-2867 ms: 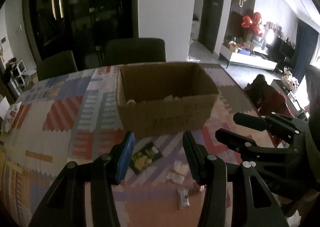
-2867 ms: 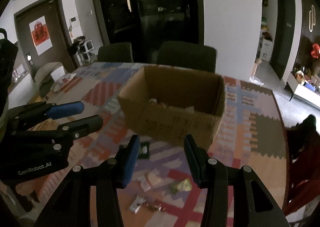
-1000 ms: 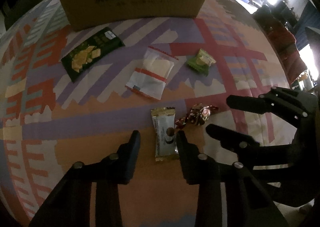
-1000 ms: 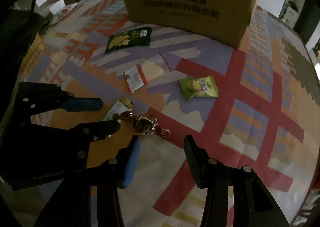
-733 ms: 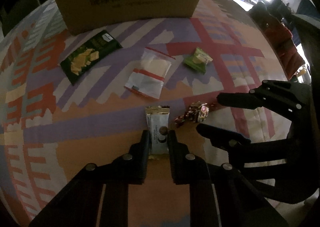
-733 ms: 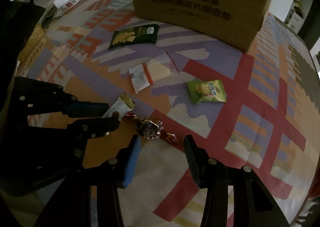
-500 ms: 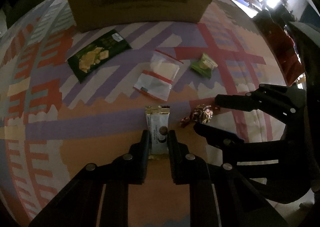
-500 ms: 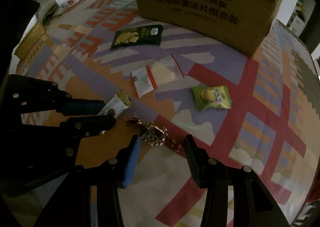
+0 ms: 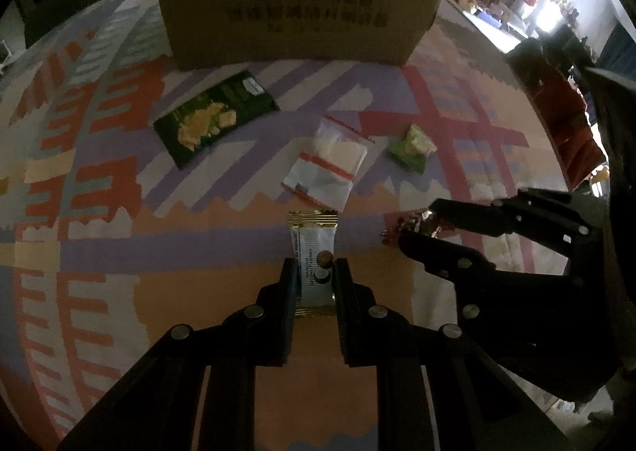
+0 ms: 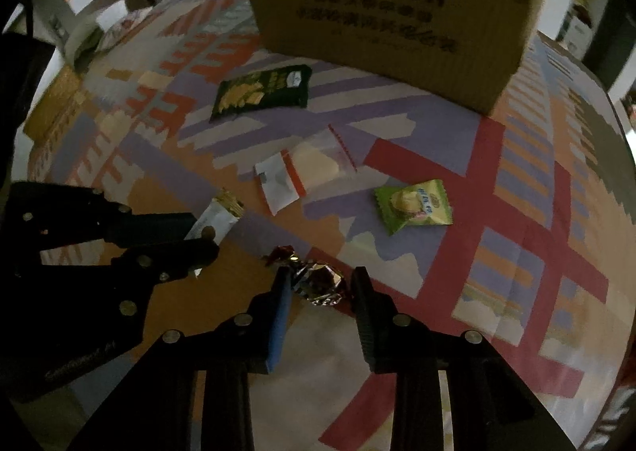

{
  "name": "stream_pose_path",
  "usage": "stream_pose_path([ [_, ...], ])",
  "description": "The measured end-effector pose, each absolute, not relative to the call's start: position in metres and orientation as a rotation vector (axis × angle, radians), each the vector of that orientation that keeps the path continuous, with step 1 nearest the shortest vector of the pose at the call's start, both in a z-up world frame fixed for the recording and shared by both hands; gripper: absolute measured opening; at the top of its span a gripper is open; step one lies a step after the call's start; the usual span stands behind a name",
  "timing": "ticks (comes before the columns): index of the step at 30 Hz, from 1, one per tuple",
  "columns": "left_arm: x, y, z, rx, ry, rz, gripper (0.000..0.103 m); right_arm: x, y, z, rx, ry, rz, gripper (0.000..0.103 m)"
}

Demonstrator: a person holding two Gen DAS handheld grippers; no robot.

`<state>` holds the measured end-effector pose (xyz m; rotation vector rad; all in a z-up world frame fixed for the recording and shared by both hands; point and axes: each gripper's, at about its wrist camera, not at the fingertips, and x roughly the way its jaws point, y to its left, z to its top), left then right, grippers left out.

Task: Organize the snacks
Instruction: 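Grasp the gold-wrapped bar with the left tool while the right grasps the foil chocolate, then carry both snacks into the cardboard box and open both tools to release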

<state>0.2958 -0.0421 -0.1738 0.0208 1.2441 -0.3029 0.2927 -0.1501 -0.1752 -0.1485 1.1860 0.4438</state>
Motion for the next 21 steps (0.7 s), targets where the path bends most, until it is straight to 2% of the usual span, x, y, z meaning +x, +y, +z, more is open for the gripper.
stream_pose_path([
  [8, 0.296, -0.039, -0.138, 0.028, 1.135, -0.295, 0.019, 0.292, -0.161, -0.145, -0.070, 1.122, 0.403, 0.032],
  [21, 0.310, -0.032, -0.054, 0.028, 0.909, -0.287, 0.019, 0.305, -0.167, -0.067, 0.019, 0.922, 0.364, 0.032],
])
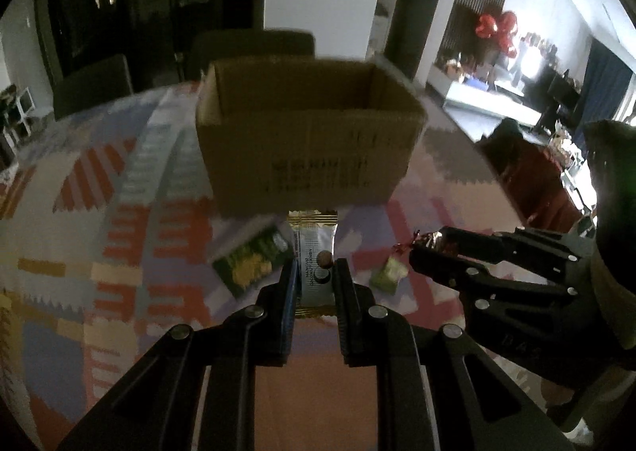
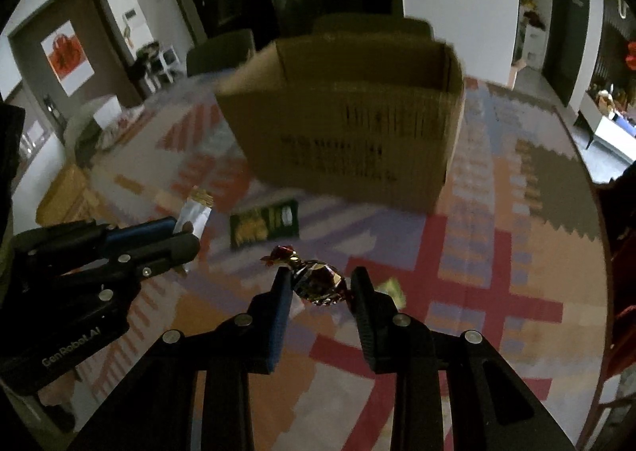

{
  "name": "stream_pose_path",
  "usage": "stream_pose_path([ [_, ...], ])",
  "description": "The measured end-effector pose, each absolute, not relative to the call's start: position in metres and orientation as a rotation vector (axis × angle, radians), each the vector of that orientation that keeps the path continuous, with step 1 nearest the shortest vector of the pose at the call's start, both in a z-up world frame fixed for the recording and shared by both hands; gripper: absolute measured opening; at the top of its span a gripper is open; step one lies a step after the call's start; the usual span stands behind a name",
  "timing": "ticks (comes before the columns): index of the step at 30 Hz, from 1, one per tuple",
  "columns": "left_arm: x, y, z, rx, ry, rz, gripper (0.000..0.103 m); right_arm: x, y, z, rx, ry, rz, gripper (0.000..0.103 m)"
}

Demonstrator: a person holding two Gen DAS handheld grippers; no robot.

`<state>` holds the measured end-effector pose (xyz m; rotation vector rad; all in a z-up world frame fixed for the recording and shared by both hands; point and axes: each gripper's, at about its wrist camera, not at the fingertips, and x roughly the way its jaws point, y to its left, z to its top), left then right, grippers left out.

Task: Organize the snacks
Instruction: 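Carry both snacks into the cardboard box and open both tools to release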

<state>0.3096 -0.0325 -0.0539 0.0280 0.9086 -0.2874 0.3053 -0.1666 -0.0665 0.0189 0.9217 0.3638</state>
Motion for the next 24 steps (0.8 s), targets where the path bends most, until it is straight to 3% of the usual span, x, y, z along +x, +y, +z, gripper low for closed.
stream_pose_path([
  [13, 0.333, -0.028, 0.014, 0.067, 0.707, -0.279, 0.019, 0.327, -0.165, 0.002, 0.031, 0.746, 0.346, 0.032],
  [24, 0.376, -0.028, 0.041, 0.056, 0.669, -0.297, 0.019, 0.365, -0.164, 0.031, 0.027, 0.684, 0.334, 0.032],
])
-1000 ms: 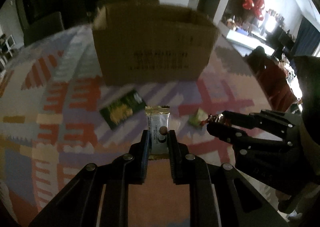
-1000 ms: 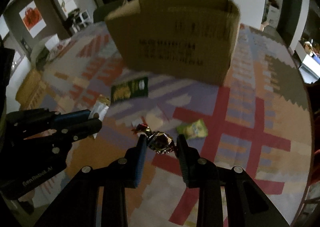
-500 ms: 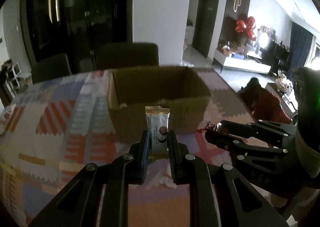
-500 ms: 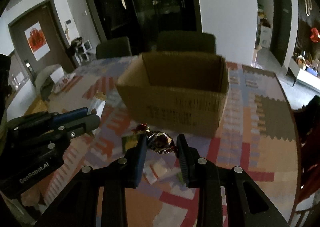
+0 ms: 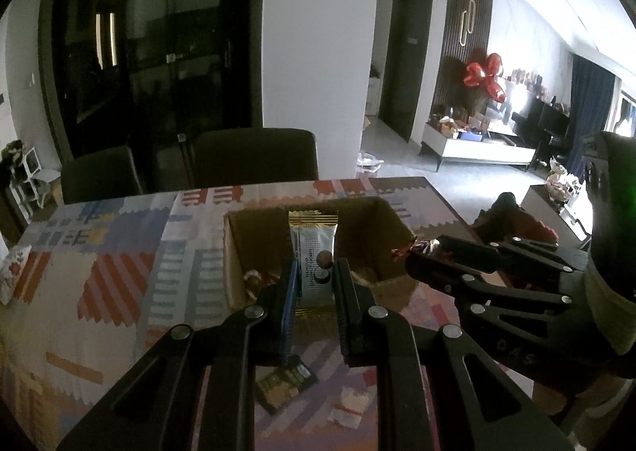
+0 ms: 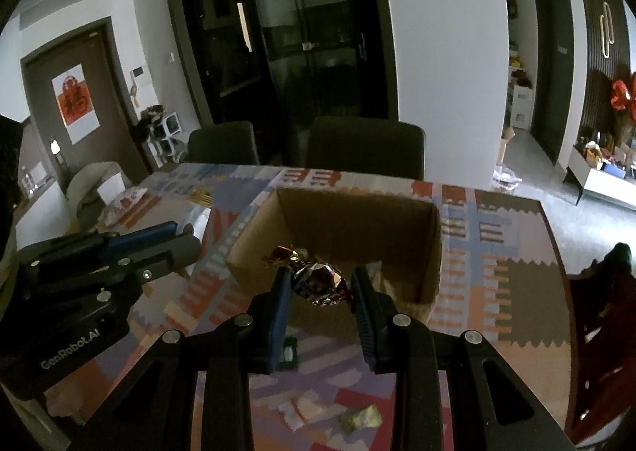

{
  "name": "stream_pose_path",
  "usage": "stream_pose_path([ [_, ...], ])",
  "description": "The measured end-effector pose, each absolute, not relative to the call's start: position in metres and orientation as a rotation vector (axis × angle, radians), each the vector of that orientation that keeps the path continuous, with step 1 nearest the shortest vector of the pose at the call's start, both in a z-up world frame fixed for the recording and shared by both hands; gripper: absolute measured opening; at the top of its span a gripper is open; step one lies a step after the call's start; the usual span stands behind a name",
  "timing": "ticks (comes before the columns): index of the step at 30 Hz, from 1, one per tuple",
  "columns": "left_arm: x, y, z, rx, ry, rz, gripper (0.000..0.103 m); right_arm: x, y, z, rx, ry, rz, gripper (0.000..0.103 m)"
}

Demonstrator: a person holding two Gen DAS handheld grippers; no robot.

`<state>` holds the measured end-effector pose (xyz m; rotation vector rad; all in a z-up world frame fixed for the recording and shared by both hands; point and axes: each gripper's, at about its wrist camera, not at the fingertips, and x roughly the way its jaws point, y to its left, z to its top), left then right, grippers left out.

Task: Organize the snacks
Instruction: 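Carry both snacks into the cardboard box and open both tools to release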

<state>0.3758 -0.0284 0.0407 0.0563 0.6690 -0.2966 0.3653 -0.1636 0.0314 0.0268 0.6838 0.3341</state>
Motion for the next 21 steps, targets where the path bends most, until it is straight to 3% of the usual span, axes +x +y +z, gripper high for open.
stream_pose_path([
  [21, 0.483, -0.018, 0.009, 0.011, 0.798, -0.292, 0.020, 0.459, -0.150, 0.022, -0.002, 0.761, 0.260, 0.032],
])
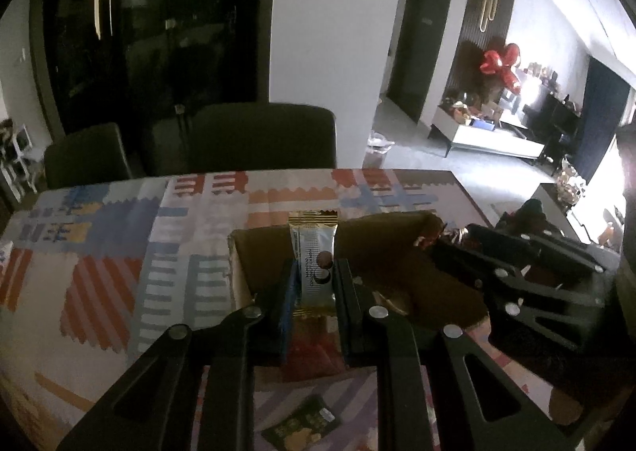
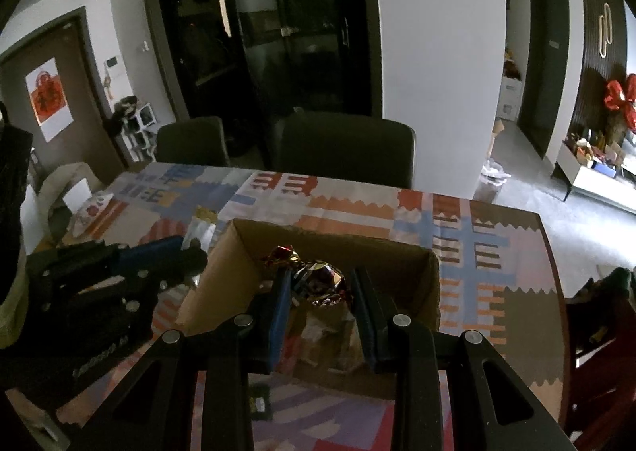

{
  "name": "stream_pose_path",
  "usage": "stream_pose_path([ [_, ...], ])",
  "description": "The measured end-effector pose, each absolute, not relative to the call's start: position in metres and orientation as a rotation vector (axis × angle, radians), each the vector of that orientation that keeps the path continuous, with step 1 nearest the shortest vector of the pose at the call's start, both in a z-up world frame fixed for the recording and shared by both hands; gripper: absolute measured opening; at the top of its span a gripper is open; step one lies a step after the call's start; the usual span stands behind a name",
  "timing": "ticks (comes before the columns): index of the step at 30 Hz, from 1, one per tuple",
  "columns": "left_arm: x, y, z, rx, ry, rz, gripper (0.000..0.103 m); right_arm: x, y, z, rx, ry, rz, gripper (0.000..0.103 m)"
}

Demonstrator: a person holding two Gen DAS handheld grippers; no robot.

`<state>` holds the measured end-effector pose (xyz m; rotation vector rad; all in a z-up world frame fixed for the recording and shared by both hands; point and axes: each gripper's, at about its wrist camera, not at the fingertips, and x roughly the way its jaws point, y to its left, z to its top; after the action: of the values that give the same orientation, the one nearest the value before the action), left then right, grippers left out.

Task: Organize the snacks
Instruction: 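Carry both snacks into the cardboard box and open both tools to release, then move both tools back toward the green packets and white bag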

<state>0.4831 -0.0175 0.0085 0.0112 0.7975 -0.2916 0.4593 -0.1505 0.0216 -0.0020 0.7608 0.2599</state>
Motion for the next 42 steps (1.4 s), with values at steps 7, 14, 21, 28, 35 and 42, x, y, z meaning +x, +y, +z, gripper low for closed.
stream_pose_path([
  [7, 0.479, -0.012, 0.009, 0.032, 0.801, -0.247, 0.049, 0.457, -0.154, 0.016, -0.035, 0.766, 0.184, 0.060],
  [14, 0.452, -0.014, 0.019, 0.047, 0.768, -0.257, 0.054, 0.435, -0.165, 0.017, 0.016, 0.785, 0.170, 0.060],
  [21, 0.423, -0.019, 0.024, 0.058, 0.750, -0.274, 0.055, 0.406, -0.170, 0.018, 0.049, 0.782, 0.180, 0.060],
  [28, 0.399, -0.023, 0.018, 0.084, 0.761, -0.280, 0.056, 0.378, -0.176, 0.008, 0.077, 0.815, 0.172, 0.062],
  [35, 0.382, -0.030, 0.006, 0.113, 0.799, -0.289, 0.056, 0.359, -0.186, -0.003, 0.094, 0.833, 0.139, 0.063],
  [42, 0.370, -0.036, -0.019, 0.135, 0.850, -0.309, 0.057, 0.346, -0.195, -0.023, 0.109, 0.862, 0.098, 0.063],
])
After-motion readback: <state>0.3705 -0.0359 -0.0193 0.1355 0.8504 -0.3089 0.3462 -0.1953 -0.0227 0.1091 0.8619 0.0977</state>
